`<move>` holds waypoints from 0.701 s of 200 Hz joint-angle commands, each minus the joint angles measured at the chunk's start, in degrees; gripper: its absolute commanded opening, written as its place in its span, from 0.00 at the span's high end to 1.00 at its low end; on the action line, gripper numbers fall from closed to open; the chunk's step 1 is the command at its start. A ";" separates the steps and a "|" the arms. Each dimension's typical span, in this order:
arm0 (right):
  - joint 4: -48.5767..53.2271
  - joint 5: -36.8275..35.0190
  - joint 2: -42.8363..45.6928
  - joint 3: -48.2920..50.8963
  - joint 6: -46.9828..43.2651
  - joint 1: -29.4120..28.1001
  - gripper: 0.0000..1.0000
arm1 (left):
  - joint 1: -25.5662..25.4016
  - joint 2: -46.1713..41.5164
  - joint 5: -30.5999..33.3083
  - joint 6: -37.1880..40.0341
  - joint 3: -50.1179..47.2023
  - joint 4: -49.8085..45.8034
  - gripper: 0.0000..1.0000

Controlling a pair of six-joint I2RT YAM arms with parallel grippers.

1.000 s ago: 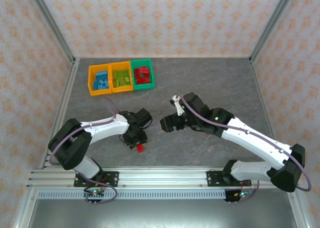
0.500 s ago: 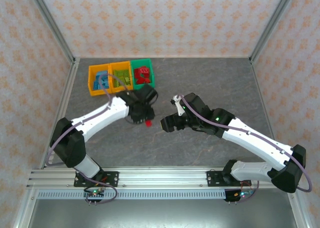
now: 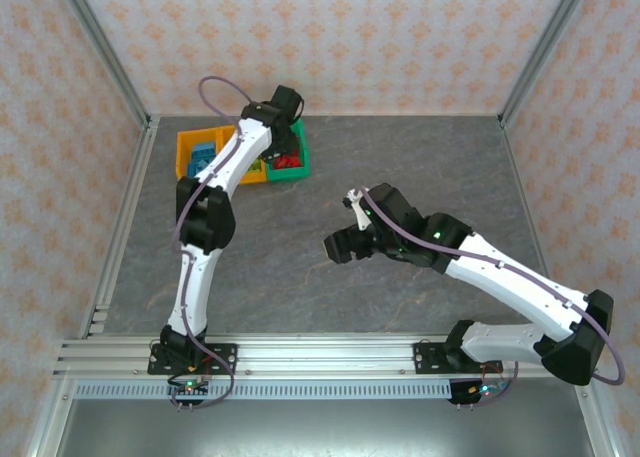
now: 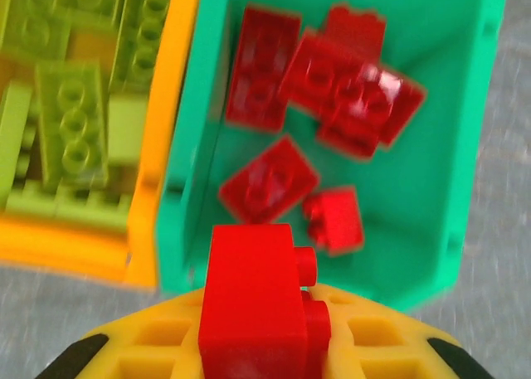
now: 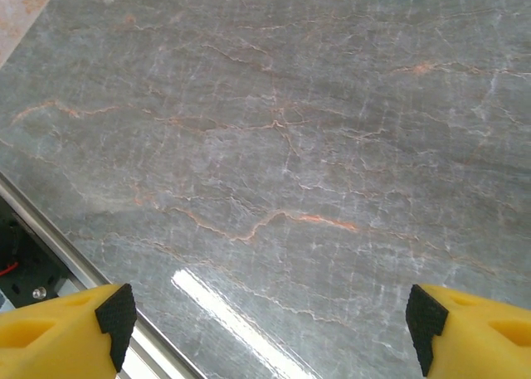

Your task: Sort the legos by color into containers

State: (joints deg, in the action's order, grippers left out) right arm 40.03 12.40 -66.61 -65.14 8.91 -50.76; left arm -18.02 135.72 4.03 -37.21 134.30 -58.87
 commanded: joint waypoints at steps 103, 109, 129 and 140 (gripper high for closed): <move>-3.62 -33.47 10.40 11.75 7.88 3.13 0.05 | 0.30 -25.32 1.28 10.13 -18.84 10.41 0.39; -4.78 -35.83 12.01 14.28 8.36 4.18 0.04 | 0.11 -30.45 1.12 10.91 -24.49 12.54 0.38; -8.24 -46.54 17.69 22.32 8.35 7.11 0.01 | -1.80 -43.68 3.47 14.52 -39.55 16.41 0.37; -11.76 -49.93 20.35 26.87 6.08 9.36 0.01 | -3.20 -50.23 4.52 17.41 -47.26 18.60 0.35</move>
State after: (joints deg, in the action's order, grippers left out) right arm 35.59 -21.04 -51.22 -45.41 15.05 -44.64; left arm -18.55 98.80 5.26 -26.48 99.37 -48.03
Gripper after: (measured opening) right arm 0.993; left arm 0.631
